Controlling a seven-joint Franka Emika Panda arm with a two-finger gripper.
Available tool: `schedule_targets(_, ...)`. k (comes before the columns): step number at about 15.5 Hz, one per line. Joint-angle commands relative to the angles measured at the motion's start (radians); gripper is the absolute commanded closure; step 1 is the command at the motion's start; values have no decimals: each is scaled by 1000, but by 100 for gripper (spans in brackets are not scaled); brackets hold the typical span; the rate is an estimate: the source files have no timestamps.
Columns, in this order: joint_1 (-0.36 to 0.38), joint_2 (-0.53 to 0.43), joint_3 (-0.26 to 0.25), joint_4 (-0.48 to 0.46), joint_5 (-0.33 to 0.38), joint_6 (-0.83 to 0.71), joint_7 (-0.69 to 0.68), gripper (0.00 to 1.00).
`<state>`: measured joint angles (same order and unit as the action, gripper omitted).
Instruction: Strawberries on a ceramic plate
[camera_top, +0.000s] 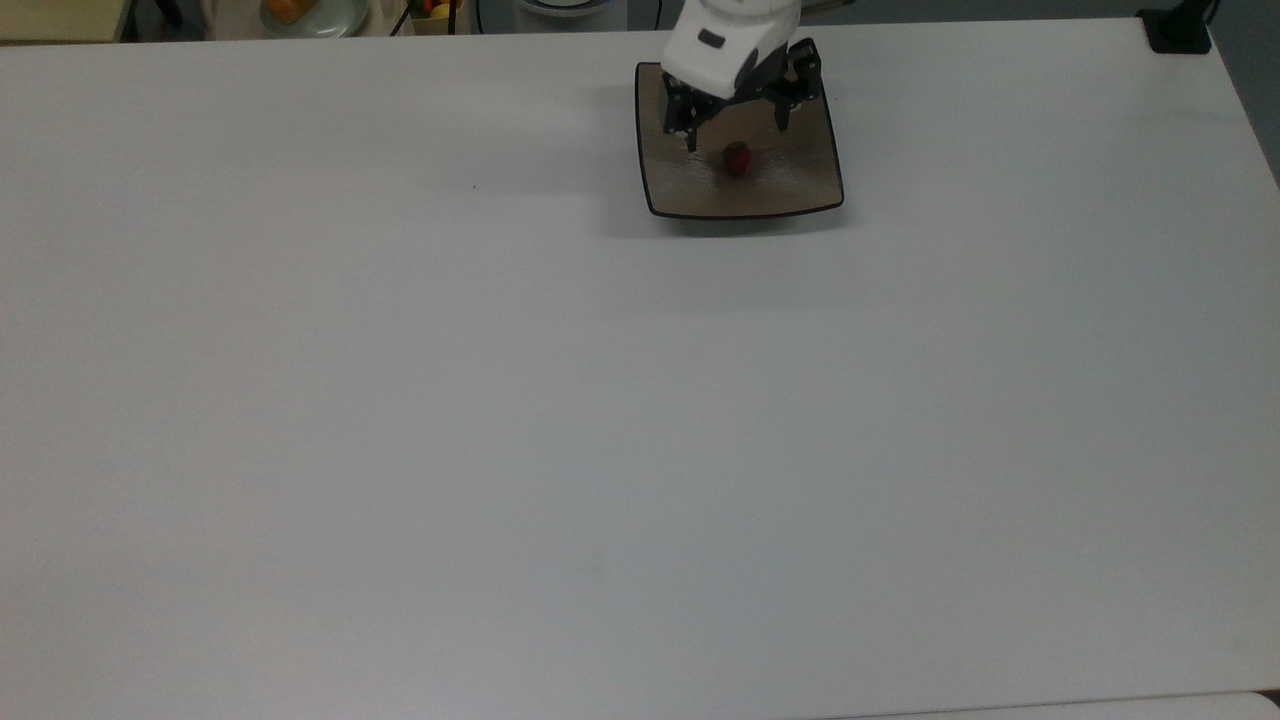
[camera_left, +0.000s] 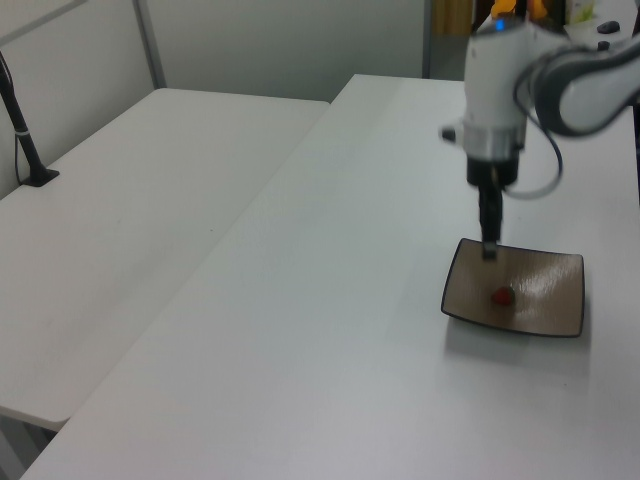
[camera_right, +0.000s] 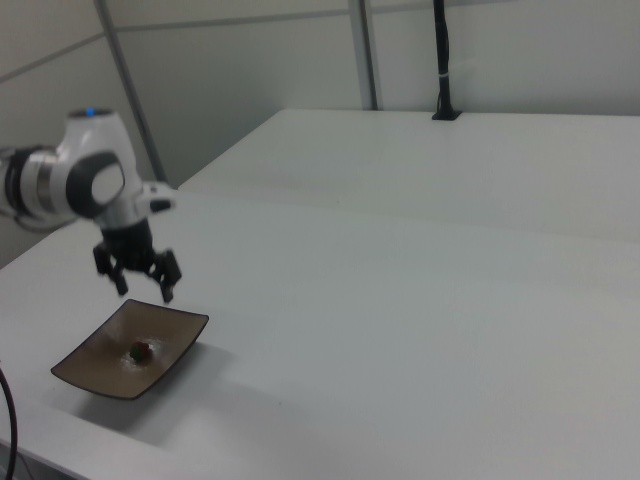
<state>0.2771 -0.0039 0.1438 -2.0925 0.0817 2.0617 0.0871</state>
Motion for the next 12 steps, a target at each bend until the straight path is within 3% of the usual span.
schedule_targets(1, 4, -7, -79, 213, -22, -149, 28, 0)
schedule_targets(3, 2, -10, -105, 302, -23, -233, 26, 0)
schedule_targets(6, 2, -11, -191, 431, -20, -354, 20, 0)
schedule_targets(9, 4, -16, -253, 454, -22, -387, 16, 0)
schedule_targets(12, 4, -19, -257, 453, -23, -362, -13, 0)
